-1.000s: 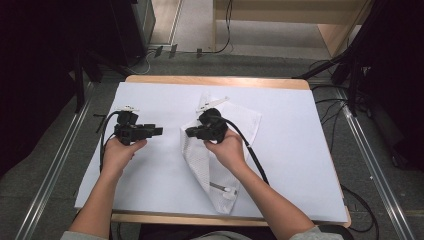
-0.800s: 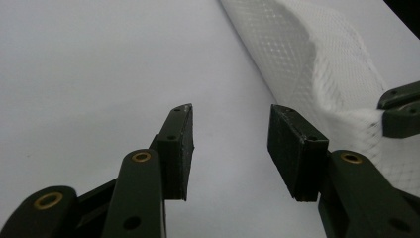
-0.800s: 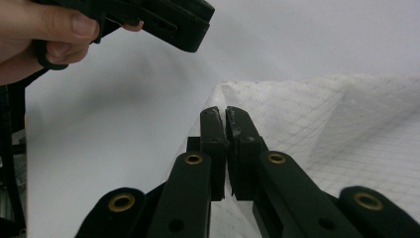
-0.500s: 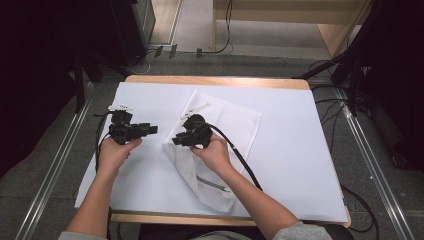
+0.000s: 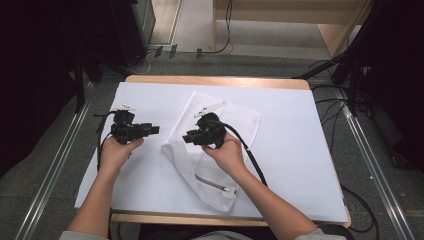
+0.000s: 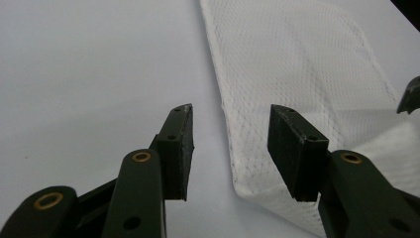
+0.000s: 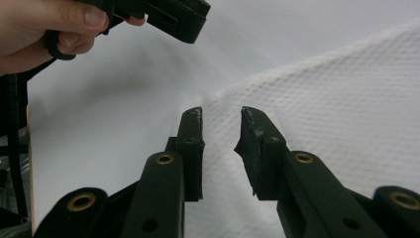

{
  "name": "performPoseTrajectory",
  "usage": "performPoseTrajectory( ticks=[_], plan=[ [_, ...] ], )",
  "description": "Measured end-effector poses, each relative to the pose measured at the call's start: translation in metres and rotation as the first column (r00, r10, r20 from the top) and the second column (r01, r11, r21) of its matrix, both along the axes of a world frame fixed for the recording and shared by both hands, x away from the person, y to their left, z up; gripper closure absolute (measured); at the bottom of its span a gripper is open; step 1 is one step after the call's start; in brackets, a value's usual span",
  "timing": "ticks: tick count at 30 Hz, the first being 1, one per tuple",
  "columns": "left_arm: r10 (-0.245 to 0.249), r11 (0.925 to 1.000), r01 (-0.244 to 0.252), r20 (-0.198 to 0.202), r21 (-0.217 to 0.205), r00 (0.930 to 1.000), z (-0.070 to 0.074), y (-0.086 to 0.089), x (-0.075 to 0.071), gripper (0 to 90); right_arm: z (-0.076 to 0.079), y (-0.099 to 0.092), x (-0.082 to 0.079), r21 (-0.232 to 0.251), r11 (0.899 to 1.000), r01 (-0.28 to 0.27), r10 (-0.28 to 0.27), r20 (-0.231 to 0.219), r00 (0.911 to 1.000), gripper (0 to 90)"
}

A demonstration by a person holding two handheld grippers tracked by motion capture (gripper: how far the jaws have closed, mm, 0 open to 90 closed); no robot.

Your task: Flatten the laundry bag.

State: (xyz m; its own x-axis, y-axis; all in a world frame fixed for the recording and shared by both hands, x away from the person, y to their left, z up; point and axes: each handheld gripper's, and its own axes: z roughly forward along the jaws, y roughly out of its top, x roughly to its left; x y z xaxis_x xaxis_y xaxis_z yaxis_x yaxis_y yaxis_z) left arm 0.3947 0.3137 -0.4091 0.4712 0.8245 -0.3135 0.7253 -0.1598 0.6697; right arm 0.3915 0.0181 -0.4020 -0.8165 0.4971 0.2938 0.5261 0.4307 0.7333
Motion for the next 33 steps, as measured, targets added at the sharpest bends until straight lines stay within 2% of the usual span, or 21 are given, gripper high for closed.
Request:
performPoseTrajectory(
  ticks=[5,8,11,19,25,28,33],
  plan=[
    [-0.003,1.0,0.003,-0.003,-0.005,1.0,0.0,0.0,0.002,53.7,-0.006,-0.017,-0.003,-0.007,1.0,0.015,-0.015,-0.013,0.9998,80.7],
    [-0.011,0.9999,0.011,-0.009,0.003,0.9999,-0.001,-0.002,0.004,53.7,-0.011,-0.025,-0.007,-0.015,1.0,0.026,-0.026,-0.025,0.9993,80.7],
    [-0.021,0.9997,0.021,-0.016,0.01,0.9997,-0.003,-0.006,0.007,53.7,-0.016,-0.037,-0.011,-0.023,0.999,0.043,-0.043,-0.018,0.9989,79.9],
    [-0.052,0.9982,0.053,-0.032,0.028,0.9982,-0.009,-0.02,0.017,53.7,-0.028,-0.078,-0.02,-0.032,0.993,0.114,-0.114,-0.015,0.9933,78.4],
    [-0.079,0.9959,0.08,-0.04,0.042,0.9961,-0.012,-0.032,0.027,53.7,-0.032,-0.107,-0.025,-0.054,0.983,0.173,-0.172,0.014,0.9849,76.2],
    [-0.088,0.9951,0.09,-0.045,0.042,0.9951,-0.013,-0.038,0.031,53.8,-0.035,-0.122,-0.024,-0.06,0.975,0.216,-0.215,0.016,0.9764,75.8],
    [-0.12,0.9901,0.123,-0.054,0.066,0.9913,-0.018,-0.048,0.039,54.0,-0.04,-0.138,-0.025,-0.065,0.96,0.272,-0.271,0.021,0.9624,73.8]
  ],
)
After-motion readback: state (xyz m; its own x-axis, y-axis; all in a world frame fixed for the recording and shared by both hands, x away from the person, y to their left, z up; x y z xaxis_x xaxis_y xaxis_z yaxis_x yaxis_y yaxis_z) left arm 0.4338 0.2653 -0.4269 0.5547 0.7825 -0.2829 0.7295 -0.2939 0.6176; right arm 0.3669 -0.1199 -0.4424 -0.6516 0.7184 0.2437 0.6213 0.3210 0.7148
